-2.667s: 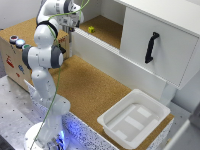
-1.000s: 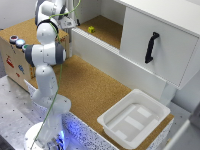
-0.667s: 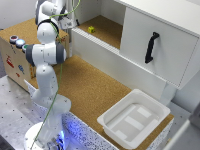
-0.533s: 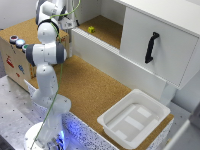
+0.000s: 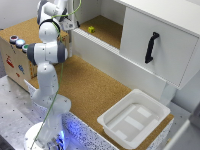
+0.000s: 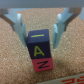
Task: Stack the purple block on top of the pink block
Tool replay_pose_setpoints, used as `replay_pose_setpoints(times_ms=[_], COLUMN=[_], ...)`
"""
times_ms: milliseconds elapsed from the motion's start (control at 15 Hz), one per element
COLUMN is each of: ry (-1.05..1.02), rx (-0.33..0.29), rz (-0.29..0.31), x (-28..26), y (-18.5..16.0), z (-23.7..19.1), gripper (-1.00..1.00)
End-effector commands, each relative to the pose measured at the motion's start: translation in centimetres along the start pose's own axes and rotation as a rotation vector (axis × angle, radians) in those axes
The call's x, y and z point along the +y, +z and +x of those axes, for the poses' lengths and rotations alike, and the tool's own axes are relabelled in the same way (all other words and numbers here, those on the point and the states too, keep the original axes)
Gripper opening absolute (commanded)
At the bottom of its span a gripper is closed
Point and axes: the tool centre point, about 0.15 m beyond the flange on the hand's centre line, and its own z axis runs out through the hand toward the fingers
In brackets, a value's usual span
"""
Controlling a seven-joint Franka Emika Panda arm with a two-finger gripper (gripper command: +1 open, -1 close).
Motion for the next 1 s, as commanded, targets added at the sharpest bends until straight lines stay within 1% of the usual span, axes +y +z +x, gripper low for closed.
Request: replay_pose_setpoints(times_ms=[0, 67, 200, 267, 333, 400, 467, 533, 600, 733, 800, 867, 933], ry=[-0.046, -0.058, -0.091, -0.101, -0.102, -0.1, -0.088, -0.082, -0.081, -0.053, -0.031, -0.014, 0.029], rx=[0.073, 0.085, 0.078, 0.042, 0.006, -0.026, -0.043, -0.042, -0.056, -0.079, -0.087, -0.111, -0.123], rz=[0.042, 0.017, -0.042, -0.105, -0.129, -0.181, -0.219, -0.242, -0.281, -0.328, -0.324, -0.341, -0.335], x=[-0.3, -0.8, -1.7, -2.2, -2.5, -2.9, -3.3, -3.8, -4.7, -6.2, -6.7, -7.3, -7.9], y=[-1.4, -2.5, -4.7, -5.6, -6.1, -6.8, -7.6, -8.3, -9.1, -10.1, -10.1, -9.7, -9.1], z=[0.4, 0.8, 1.8, 2.3, 2.5, 2.6, 2.5, 2.3, 1.9, 0.7, 0.0, -1.1, -2.3], gripper=[1.0, 1.0, 1.0, 1.0, 1.0, 1.0, 1.0, 1.0, 1.0, 1.0, 1.0, 1.0, 1.0])
